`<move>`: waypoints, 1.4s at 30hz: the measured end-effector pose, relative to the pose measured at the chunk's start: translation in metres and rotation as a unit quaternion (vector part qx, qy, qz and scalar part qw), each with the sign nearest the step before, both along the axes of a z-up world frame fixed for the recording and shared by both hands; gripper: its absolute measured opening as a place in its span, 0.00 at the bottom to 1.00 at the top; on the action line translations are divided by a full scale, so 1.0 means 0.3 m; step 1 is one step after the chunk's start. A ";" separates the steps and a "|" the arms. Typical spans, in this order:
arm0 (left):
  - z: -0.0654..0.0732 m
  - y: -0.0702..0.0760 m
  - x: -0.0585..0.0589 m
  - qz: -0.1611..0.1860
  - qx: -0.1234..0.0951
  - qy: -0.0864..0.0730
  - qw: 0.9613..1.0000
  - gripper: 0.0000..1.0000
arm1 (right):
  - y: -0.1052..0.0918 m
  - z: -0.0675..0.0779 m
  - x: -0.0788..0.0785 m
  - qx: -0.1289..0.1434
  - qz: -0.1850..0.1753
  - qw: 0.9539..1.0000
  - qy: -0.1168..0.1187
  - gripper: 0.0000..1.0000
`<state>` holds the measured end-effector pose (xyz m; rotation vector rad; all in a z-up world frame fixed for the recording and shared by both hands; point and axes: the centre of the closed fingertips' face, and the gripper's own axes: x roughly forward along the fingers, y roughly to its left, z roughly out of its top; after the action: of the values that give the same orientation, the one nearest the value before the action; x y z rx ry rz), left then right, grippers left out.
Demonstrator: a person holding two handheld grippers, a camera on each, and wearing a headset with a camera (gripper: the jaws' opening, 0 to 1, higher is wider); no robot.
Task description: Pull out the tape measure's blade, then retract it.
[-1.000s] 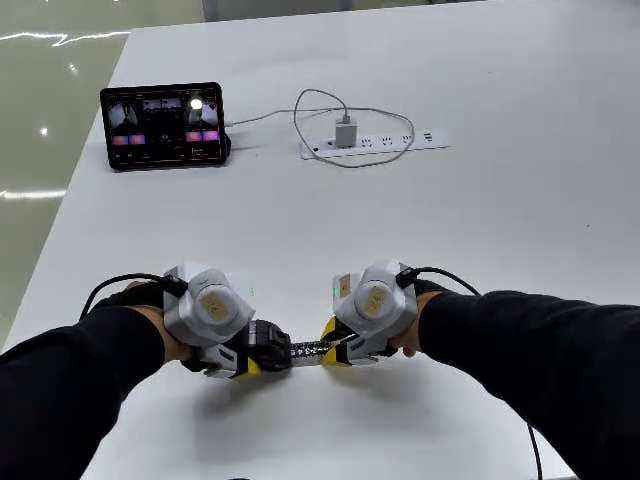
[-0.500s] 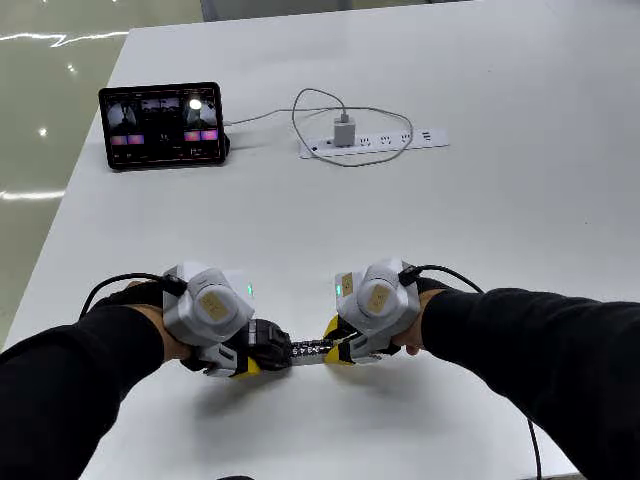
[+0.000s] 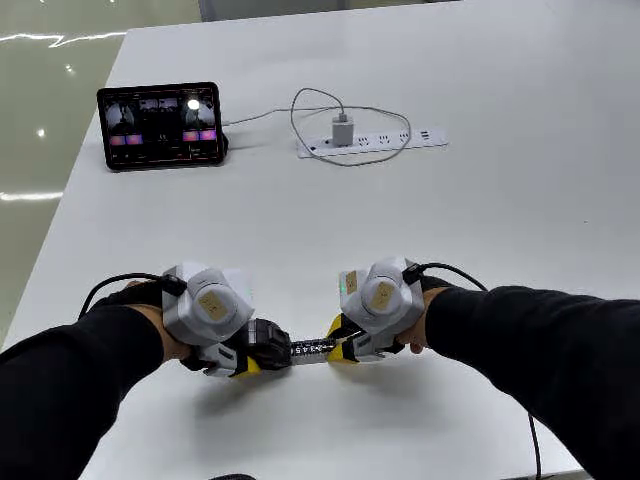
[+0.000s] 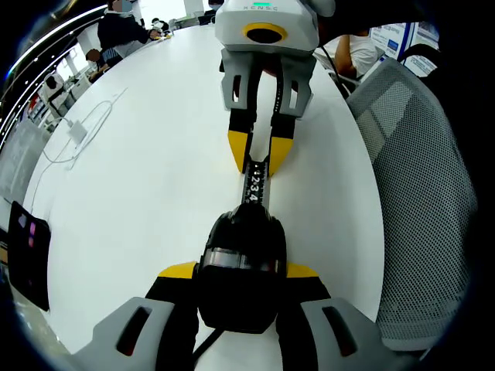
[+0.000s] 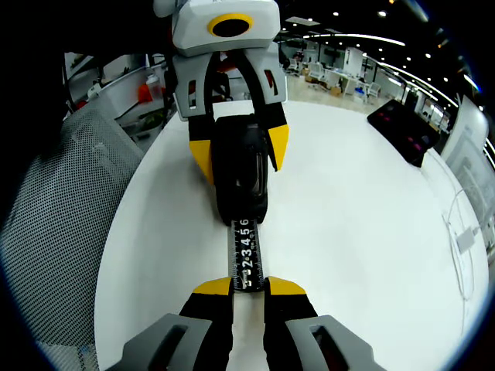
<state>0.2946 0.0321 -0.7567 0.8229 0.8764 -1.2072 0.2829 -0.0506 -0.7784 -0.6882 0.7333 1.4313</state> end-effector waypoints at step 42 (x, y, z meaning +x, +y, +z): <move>0.002 -0.005 -0.005 0.002 -0.005 0.001 1.000 0.34 | -0.082 0.000 0.000 -0.006 -0.009 1.000 0.006 0.11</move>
<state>0.2930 0.0307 -0.7561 0.8117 0.8731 -1.2084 0.2830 -0.0751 -0.7784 -0.6814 0.7558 1.4169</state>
